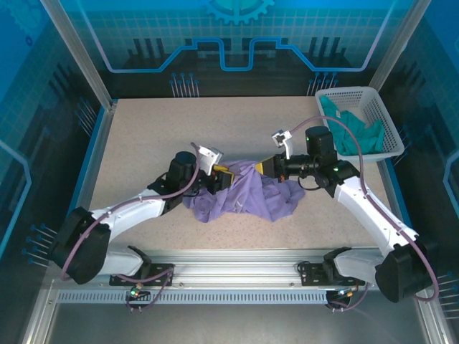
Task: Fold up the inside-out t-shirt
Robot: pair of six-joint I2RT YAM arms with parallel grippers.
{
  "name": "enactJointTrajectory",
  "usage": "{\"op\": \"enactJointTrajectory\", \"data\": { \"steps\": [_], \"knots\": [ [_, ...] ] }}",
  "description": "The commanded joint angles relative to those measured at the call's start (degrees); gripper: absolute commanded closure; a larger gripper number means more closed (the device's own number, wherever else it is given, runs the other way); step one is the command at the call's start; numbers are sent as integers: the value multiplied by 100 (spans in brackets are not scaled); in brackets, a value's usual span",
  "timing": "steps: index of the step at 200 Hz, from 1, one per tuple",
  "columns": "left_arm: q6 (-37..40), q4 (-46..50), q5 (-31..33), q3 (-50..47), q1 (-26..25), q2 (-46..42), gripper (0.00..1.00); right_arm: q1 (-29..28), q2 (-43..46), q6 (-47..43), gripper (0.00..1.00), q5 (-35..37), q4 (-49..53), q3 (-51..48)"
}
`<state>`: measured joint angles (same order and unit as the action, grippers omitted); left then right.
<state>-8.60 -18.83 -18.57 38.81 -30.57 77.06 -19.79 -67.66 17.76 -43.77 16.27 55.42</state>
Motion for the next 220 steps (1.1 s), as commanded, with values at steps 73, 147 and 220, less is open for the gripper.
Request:
{"op": "enactJointTrajectory", "data": {
  "steps": [73, 147, 220],
  "knots": [
    [-330, -655, -654, 240, 33, 12, 100, 138, 179, 250, 100, 1068, 170, 64],
    [-800, 2206, -406, 521, 25, -1347, 100, -609, -312, 29, 77, 2670, -144, 51],
    [-1027, 3275, 270, 1092, 53, -1485, 100, -2490, 382, -2651, 53, 5308, -666, -610]
  ]
}}
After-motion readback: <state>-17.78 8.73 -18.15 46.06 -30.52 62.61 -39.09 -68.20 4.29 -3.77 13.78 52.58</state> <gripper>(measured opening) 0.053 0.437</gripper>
